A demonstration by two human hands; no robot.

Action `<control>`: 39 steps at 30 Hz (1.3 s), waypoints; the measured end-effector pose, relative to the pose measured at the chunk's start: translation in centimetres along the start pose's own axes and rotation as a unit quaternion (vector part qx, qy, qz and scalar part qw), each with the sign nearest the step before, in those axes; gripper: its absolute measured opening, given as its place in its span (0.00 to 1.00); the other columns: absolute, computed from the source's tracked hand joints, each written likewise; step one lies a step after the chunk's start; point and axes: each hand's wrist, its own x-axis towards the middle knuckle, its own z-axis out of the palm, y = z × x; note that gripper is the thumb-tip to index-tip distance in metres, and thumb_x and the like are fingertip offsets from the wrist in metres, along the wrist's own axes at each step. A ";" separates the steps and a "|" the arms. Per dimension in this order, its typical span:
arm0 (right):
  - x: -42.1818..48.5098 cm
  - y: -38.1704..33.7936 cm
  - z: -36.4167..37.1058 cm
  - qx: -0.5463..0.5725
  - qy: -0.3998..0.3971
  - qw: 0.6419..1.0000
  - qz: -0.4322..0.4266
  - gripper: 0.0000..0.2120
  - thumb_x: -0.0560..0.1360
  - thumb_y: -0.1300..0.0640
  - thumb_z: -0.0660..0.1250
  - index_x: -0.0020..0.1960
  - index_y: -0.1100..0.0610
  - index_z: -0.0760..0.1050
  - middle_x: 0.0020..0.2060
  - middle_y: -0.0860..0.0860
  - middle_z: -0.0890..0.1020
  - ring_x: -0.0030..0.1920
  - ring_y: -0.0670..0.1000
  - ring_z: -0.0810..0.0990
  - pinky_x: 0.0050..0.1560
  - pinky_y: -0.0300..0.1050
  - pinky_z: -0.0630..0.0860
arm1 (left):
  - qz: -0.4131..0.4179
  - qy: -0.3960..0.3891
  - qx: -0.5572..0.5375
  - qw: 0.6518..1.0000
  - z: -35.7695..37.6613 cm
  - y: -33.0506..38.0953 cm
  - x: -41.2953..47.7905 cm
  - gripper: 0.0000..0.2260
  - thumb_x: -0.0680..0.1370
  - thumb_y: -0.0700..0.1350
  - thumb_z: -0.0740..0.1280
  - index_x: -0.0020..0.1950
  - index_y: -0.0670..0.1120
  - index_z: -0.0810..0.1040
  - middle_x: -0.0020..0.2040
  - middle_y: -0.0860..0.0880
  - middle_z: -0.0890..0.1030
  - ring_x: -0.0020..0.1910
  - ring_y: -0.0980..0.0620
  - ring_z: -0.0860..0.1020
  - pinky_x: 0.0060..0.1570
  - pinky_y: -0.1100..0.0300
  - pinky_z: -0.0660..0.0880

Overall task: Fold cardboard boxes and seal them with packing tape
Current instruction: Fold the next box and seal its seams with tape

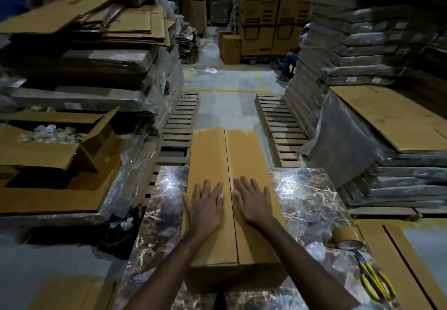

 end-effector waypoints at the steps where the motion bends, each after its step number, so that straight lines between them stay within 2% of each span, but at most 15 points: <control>1: -0.2 0.1 1.0 -0.046 0.003 0.999 0.003 0.28 0.85 0.38 0.40 0.84 0.43 0.49 0.84 0.46 0.50 0.83 0.54 0.48 0.78 0.68 0.46 | 0.003 0.004 0.021 1.000 0.3 -0.3 0.0 0.24 0.86 0.62 0.45 0.83 0.65 0.52 0.86 0.53 0.46 0.84 0.47 0.42 0.75 0.30 0.37; 3: -0.4 0.0 1.5 -0.086 0.015 0.996 0.014 0.29 0.84 0.36 0.40 0.84 0.42 0.47 0.84 0.46 0.47 0.84 0.55 0.45 0.77 0.70 0.42 | 0.002 0.002 0.052 0.999 0.6 -0.5 0.2 0.24 0.86 0.63 0.45 0.83 0.65 0.51 0.86 0.52 0.46 0.84 0.46 0.42 0.74 0.27 0.38; 8: -0.2 -0.3 1.5 -0.083 0.017 0.995 0.057 0.32 0.81 0.30 0.40 0.83 0.37 0.45 0.84 0.50 0.44 0.83 0.61 0.42 0.75 0.75 0.40 | -0.001 -0.005 0.085 0.996 0.5 -0.4 0.1 0.28 0.83 0.69 0.46 0.83 0.65 0.50 0.86 0.50 0.44 0.84 0.44 0.42 0.75 0.27 0.44; 11: -0.1 0.4 0.6 -0.031 0.024 0.991 0.127 0.42 0.75 0.21 0.43 0.83 0.40 0.47 0.84 0.52 0.42 0.82 0.65 0.43 0.74 0.76 0.47 | -0.038 -0.001 0.034 0.999 0.1 -1.1 0.2 0.37 0.78 0.76 0.51 0.83 0.63 0.49 0.86 0.48 0.41 0.84 0.41 0.42 0.75 0.29 0.52; 14: 0.1 1.2 -0.9 0.068 0.012 0.979 0.191 0.56 0.67 0.17 0.58 0.83 0.45 0.46 0.84 0.54 0.42 0.81 0.66 0.51 0.72 0.75 0.61 | -0.130 -0.002 -0.078 0.989 -0.4 -2.6 0.5 0.56 0.64 0.81 0.67 0.83 0.62 0.44 0.85 0.48 0.42 0.82 0.35 0.52 0.71 0.30 0.64; 16: 0.1 2.2 -1.9 0.136 0.003 0.966 0.221 0.63 0.62 0.20 0.70 0.84 0.49 0.44 0.83 0.56 0.47 0.80 0.66 0.58 0.72 0.71 0.65 | -0.179 -0.005 -0.196 0.964 -0.7 -4.0 1.0 0.67 0.55 0.76 0.77 0.82 0.61 0.42 0.84 0.45 0.54 0.78 0.34 0.63 0.68 0.30 0.69; 17: -0.1 2.8 -2.0 0.165 -0.001 0.960 0.224 0.65 0.61 0.23 0.74 0.84 0.49 0.44 0.83 0.57 0.52 0.79 0.65 0.61 0.72 0.69 0.67 | -0.194 -0.014 -0.247 0.949 -0.7 -4.8 1.3 0.69 0.53 0.73 0.81 0.83 0.60 0.43 0.81 0.43 0.61 0.75 0.35 0.67 0.67 0.31 0.70; 18: -0.3 3.4 -2.1 0.198 0.000 0.955 0.222 0.66 0.60 0.25 0.76 0.83 0.49 0.45 0.82 0.57 0.58 0.77 0.65 0.65 0.71 0.67 0.68 | -0.204 -0.026 -0.290 0.935 -0.5 -5.7 1.6 0.69 0.51 0.71 0.83 0.83 0.59 0.47 0.78 0.44 0.68 0.72 0.36 0.72 0.67 0.33 0.72; 20: -0.7 4.7 -2.1 0.286 0.009 0.931 0.226 0.63 0.58 0.30 0.81 0.82 0.49 0.52 0.76 0.56 0.70 0.72 0.63 0.72 0.68 0.63 0.72 | -0.217 -0.050 -0.356 0.907 0.0 -7.1 1.6 0.64 0.47 0.71 0.84 0.78 0.56 0.63 0.69 0.46 0.79 0.63 0.41 0.80 0.62 0.36 0.78; 22: -1.1 5.6 -2.3 0.370 -0.004 0.898 0.238 0.57 0.57 0.36 0.85 0.78 0.51 0.61 0.69 0.55 0.77 0.66 0.59 0.77 0.63 0.58 0.76 | -0.234 -0.079 -0.423 0.872 -0.3 -7.3 0.6 0.56 0.47 0.68 0.86 0.71 0.52 0.72 0.60 0.47 0.84 0.55 0.44 0.84 0.56 0.41 0.82; 25: -1.4 6.8 -2.6 0.464 -0.075 0.853 0.225 0.51 0.56 0.43 0.87 0.73 0.55 0.70 0.62 0.54 0.82 0.57 0.55 0.82 0.51 0.51 0.80 | -0.240 -0.127 -0.481 0.833 -0.8 -7.1 -0.9 0.44 0.56 0.60 0.87 0.67 0.47 0.77 0.55 0.45 0.86 0.51 0.43 0.86 0.48 0.49 0.83; 27: -2.0 7.4 -2.5 0.489 -0.146 0.823 0.247 0.47 0.57 0.42 0.87 0.70 0.55 0.74 0.57 0.55 0.86 0.55 0.57 0.86 0.55 0.57 0.83 | -0.229 -0.125 -0.494 0.829 -0.7 -7.1 -1.2 0.45 0.56 0.60 0.88 0.69 0.47 0.77 0.55 0.45 0.86 0.52 0.43 0.86 0.51 0.45 0.84; 30: -3.2 7.4 -2.5 0.524 -0.211 0.781 0.264 0.34 0.66 0.45 0.83 0.66 0.57 0.77 0.54 0.58 0.87 0.54 0.60 0.87 0.60 0.60 0.82 | -0.231 -0.120 -0.511 0.819 -0.4 -7.2 -1.4 0.49 0.50 0.63 0.88 0.67 0.49 0.78 0.54 0.46 0.87 0.51 0.43 0.87 0.53 0.42 0.84; 34: -4.7 6.5 -3.0 0.531 -0.199 0.780 0.263 0.28 0.68 0.47 0.82 0.63 0.56 0.77 0.50 0.56 0.88 0.51 0.59 0.87 0.52 0.55 0.83 | -0.232 -0.132 -0.521 0.811 -0.2 -7.4 -2.3 0.49 0.50 0.63 0.88 0.67 0.48 0.79 0.53 0.45 0.88 0.50 0.43 0.87 0.53 0.42 0.84; 39: -7.3 7.2 -2.6 0.522 -0.172 0.797 0.250 0.36 0.63 0.48 0.86 0.67 0.54 0.76 0.54 0.55 0.87 0.54 0.58 0.87 0.59 0.59 0.82 | -0.223 -0.173 -0.533 0.798 -0.5 -6.5 -5.9 0.43 0.55 0.60 0.88 0.66 0.47 0.80 0.53 0.44 0.88 0.50 0.41 0.87 0.54 0.40 0.83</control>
